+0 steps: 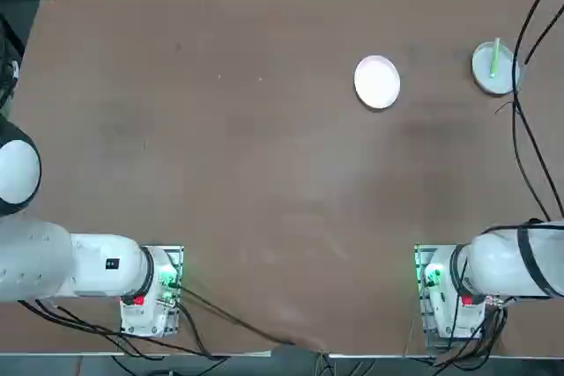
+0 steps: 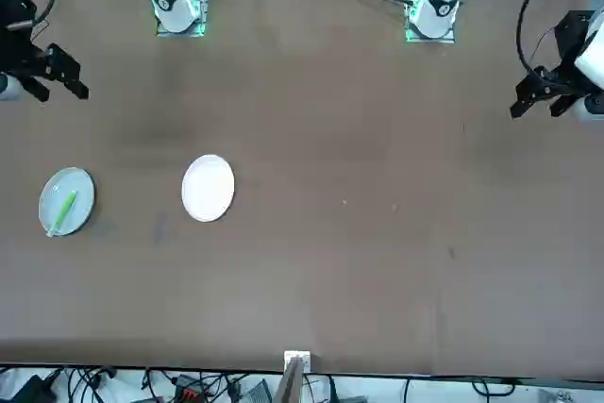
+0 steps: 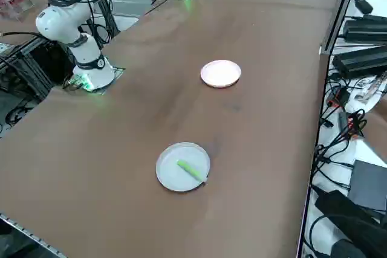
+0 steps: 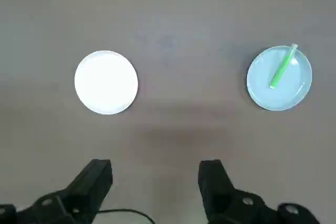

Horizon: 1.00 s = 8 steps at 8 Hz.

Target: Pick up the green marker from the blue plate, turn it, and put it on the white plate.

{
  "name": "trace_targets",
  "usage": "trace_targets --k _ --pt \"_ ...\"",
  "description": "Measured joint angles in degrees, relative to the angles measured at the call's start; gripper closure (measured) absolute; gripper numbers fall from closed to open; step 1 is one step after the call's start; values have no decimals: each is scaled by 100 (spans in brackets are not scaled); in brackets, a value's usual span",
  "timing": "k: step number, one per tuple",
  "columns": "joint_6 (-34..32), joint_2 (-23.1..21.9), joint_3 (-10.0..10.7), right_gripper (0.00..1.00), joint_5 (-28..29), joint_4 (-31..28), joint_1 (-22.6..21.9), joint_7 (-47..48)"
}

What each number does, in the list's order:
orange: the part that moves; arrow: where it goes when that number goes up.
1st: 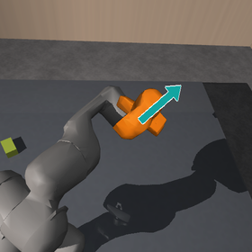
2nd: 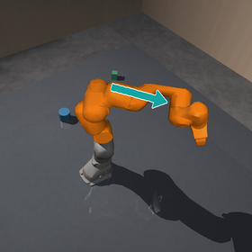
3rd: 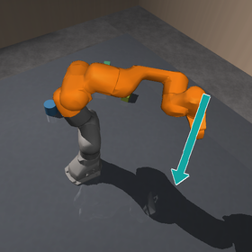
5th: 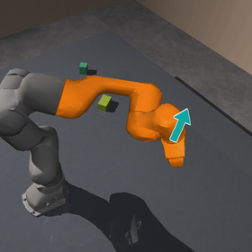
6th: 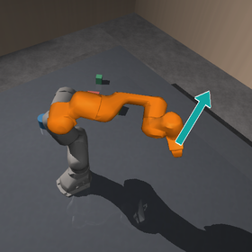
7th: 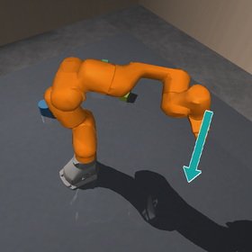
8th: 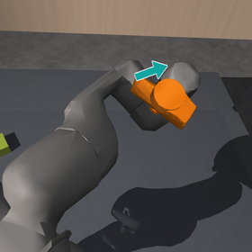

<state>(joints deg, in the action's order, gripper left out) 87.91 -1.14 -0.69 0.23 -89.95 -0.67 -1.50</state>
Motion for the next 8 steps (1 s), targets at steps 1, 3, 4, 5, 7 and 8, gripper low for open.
trace_targets --k 1,3,4,5,7,8 --pt "0 0 0 0 0 0 0 0" --pt "0 0 0 0 0 0 0 0" --pt "2 6 1 0 0 0 4 0" --pt "4 39 10 0 0 -3 19 1" --pt "159 270 49 0 -16 -15 144 1" --pt "388 478 72 0 -20 -24 343 -1"
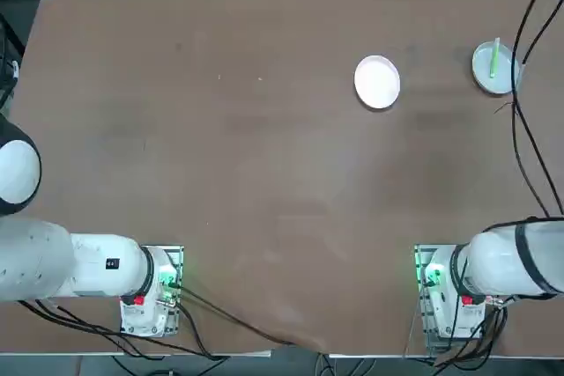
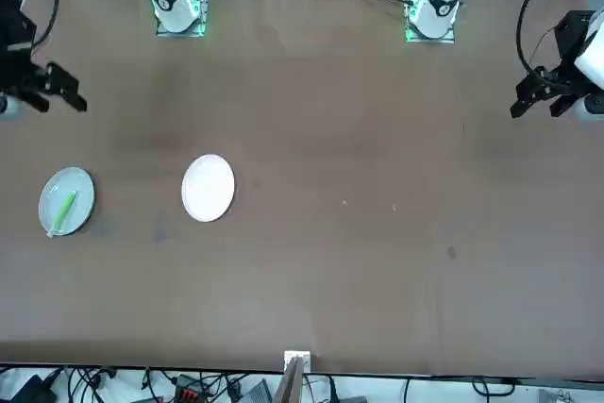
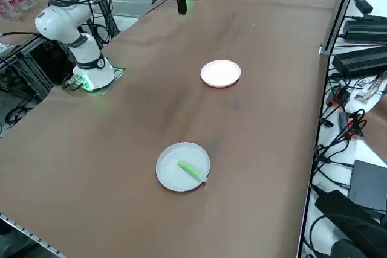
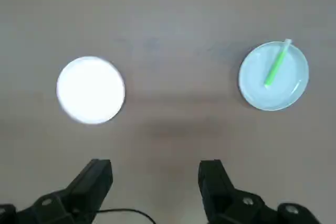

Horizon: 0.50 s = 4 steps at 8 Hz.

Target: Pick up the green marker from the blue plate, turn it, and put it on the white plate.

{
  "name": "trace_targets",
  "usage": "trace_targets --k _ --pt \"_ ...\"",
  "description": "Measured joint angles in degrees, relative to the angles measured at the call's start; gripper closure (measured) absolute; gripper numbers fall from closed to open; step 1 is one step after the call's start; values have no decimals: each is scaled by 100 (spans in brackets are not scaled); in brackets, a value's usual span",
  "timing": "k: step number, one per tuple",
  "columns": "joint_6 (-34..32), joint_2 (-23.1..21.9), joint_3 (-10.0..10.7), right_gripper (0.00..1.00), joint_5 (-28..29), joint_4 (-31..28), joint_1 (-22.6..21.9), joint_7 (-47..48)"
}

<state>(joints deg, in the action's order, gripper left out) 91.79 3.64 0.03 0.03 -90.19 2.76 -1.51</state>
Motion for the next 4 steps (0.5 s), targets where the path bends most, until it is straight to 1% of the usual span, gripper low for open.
trace_targets --k 2,4 --pt "509 463 22 0 -24 -17 395 -81" --pt "986 920 32 0 -217 -26 780 -456"
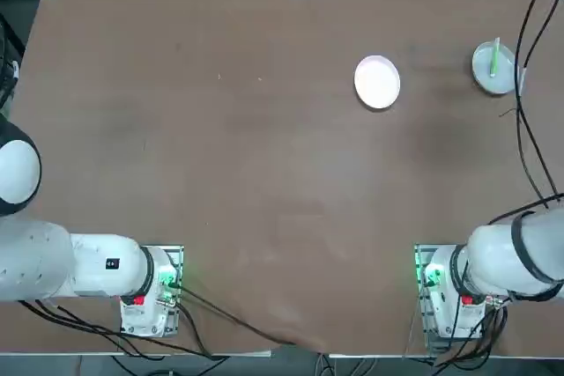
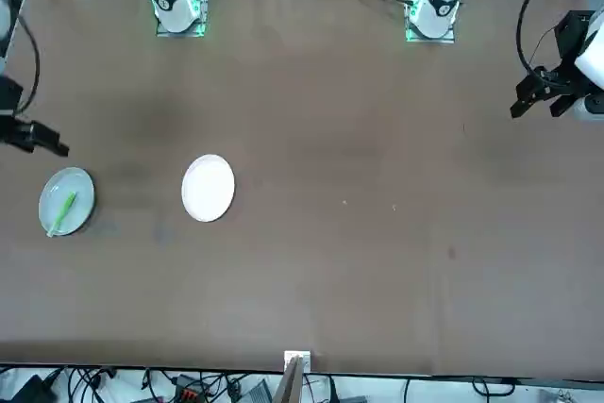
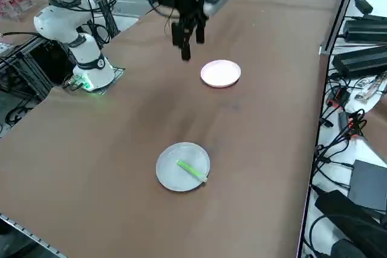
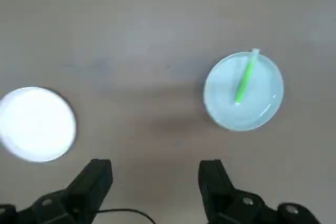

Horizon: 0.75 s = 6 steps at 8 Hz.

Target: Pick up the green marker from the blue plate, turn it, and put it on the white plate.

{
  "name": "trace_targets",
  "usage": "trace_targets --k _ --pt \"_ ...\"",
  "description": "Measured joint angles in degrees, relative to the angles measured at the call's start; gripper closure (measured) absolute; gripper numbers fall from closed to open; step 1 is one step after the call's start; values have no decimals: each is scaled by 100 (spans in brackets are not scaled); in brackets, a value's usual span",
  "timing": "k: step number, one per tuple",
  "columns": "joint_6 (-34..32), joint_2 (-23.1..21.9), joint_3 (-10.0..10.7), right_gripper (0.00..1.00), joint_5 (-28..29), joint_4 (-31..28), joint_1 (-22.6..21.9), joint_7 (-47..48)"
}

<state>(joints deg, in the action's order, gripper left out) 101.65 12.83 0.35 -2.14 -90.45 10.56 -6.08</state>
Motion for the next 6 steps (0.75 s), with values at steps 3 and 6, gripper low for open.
trace_targets --k 3,6 --pt "964 478 13 0 -31 -248 538 -597" --pt "2099 980 17 0 -33 -654 935 -1074"
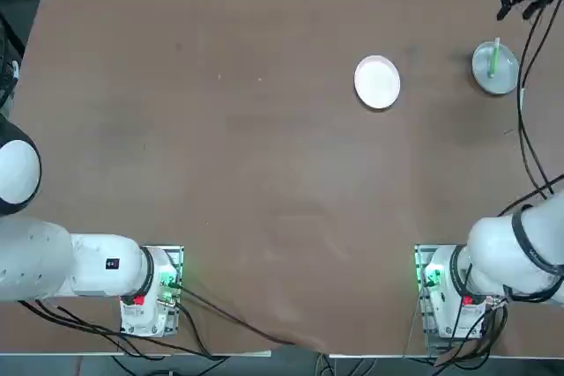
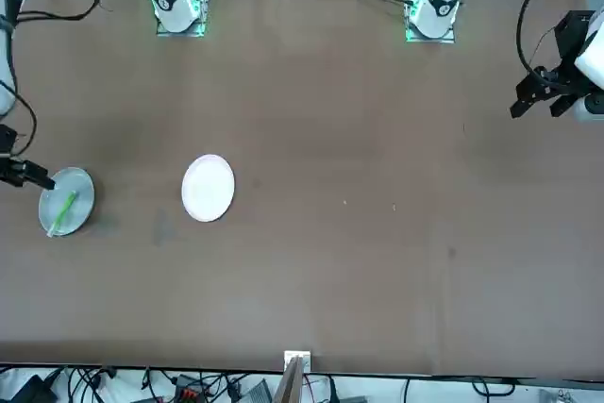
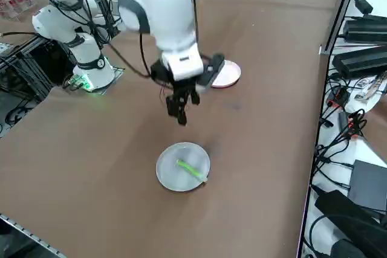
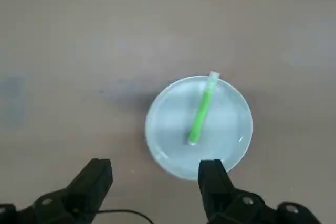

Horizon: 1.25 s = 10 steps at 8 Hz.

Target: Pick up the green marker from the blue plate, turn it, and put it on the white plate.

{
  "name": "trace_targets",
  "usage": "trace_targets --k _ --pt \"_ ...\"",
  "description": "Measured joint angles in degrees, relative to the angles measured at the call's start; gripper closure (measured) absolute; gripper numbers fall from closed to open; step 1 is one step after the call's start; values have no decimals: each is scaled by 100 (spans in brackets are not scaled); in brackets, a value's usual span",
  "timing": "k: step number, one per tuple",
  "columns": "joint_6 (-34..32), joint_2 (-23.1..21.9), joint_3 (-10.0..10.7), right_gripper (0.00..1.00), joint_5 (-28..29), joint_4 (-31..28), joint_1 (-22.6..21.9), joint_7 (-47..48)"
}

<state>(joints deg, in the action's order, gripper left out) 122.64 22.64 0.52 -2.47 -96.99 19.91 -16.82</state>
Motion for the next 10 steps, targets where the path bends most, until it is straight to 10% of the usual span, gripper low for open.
trace_targets --k 10 --pt "2045 1354 -2 15 0 -149 397 -217"
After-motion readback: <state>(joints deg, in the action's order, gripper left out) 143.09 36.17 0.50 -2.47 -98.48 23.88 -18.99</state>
